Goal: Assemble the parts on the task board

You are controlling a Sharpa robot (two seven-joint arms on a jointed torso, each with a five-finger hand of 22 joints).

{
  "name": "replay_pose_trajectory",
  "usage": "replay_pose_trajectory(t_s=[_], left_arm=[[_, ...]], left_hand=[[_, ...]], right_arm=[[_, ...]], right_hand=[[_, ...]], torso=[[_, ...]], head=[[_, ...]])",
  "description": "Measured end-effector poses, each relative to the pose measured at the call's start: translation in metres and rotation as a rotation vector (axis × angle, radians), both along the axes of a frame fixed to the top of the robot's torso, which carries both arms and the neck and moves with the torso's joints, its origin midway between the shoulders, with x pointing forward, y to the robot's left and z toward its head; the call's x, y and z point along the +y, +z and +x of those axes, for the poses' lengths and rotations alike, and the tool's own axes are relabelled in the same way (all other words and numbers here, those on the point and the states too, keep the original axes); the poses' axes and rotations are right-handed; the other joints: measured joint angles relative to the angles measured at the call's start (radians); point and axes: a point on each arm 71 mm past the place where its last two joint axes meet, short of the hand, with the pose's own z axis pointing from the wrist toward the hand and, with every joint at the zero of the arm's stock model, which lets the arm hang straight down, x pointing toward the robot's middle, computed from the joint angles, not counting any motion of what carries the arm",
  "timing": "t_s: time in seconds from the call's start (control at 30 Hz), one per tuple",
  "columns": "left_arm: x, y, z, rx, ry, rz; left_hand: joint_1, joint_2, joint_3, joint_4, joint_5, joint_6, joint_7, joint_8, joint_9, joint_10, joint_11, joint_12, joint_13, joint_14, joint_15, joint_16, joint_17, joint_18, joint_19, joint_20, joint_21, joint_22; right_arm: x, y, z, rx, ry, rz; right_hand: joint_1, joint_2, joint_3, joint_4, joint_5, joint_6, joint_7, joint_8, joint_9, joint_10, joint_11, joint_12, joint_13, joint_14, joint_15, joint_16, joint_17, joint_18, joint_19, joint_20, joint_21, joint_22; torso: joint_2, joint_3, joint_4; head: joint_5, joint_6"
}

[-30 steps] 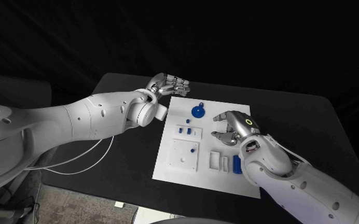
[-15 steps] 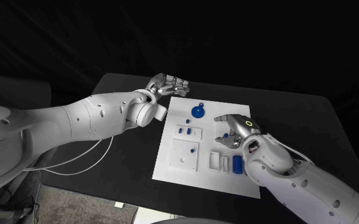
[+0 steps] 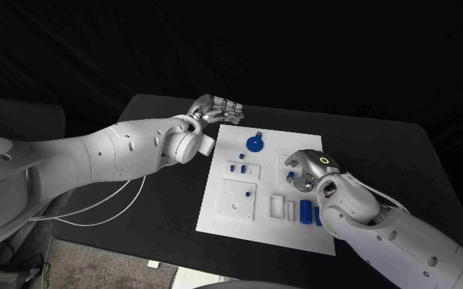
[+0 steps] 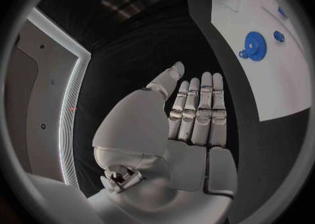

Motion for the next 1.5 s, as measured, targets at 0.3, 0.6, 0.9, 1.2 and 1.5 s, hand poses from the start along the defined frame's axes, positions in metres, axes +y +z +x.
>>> replay_pose_trajectory(t_s=[0.3,0.6,0.9,1.2,1.5], left_arm=[[0.0,0.0,0.0,0.001,-0.001,-0.001],[0.0,0.0,0.0,0.002,-0.002,-0.001],[0.0,0.0,0.0,0.004,-0.002,-0.002],[0.0,0.0,0.0,0.006,-0.003,-0.002],[0.0,-0.001,0.0,0.007,-0.005,-0.003]], left_hand=[[0.0,0.0,0.0,0.0,0.0,0.0,0.0,0.0,0.0,0.0,0.0,0.0,0.0,0.0,0.0,0.0,0.0,0.0,0.0,0.0,0.0,0.0],[0.0,0.0,0.0,0.0,0.0,0.0,0.0,0.0,0.0,0.0,0.0,0.0,0.0,0.0,0.0,0.0,0.0,0.0,0.0,0.0,0.0,-0.003],[0.0,0.0,0.0,0.0,0.0,0.0,0.0,0.0,0.0,0.0,0.0,0.0,0.0,0.0,0.0,0.0,0.0,0.0,0.0,0.0,0.0,-0.003],[0.0,0.0,0.0,0.0,0.0,0.0,0.0,0.0,0.0,-0.004,0.004,0.0,0.0,0.0,0.0,0.0,0.0,0.0,0.0,0.0,0.0,-0.006],[0.0,0.0,0.0,0.0,0.0,0.0,0.0,0.0,0.0,-0.004,0.004,0.0,0.0,0.0,0.0,0.0,0.0,0.0,0.0,0.0,0.0,-0.009]], right_arm=[[-0.002,-0.004,0.002,0.0,-0.013,-0.012],[-0.001,-0.006,0.003,0.007,-0.015,-0.013],[0.0,-0.009,0.003,0.023,-0.011,-0.022],[0.002,-0.012,0.002,0.045,-0.002,-0.033],[0.004,-0.011,0.003,0.039,0.001,-0.026]], right_hand=[[-0.064,0.003,0.14,-0.025,0.0,0.061,0.014,0.0,-0.001,0.055,0.009,0.0,0.0,0.0,0.0,0.019,0.01,0.0,-0.001,0.006,0.006,0.023],[-0.079,0.007,0.168,-0.027,0.0,0.074,0.017,0.0,-0.001,0.07,0.006,0.0,0.0,-0.003,0.003,0.019,0.01,-0.001,0.0,0.008,0.006,0.032],[-0.083,0.012,0.19,-0.035,0.0,0.085,0.015,0.0,-0.001,0.079,0.005,0.0,0.0,-0.003,0.003,0.023,0.011,-0.001,0.0,0.008,0.006,0.04],[-0.07,0.032,0.228,-0.054,0.0,0.125,0.01,0.002,0.0,0.142,-0.01,0.0,0.001,-0.008,-0.002,0.028,0.017,-0.002,0.0,0.008,0.012,0.057],[-0.043,0.08,0.226,-0.094,0.0,0.211,-0.008,0.006,0.002,0.227,-0.015,-0.004,0.0,-0.011,-0.021,0.043,0.033,-0.017,0.0,-0.017,0.059,0.111]], torso=[[0.0,0.0004,-0.0002],[0.0,0.0002,0.0001],[0.0,-0.0004,0.0002],[0.0,-0.0004,0.0006],[0.0,-0.0002,0.0003]], head=[[-0.004,0.002],[-0.005,0.002],[-0.007,-0.006],[-0.009,-0.009],[-0.009,-0.009]])
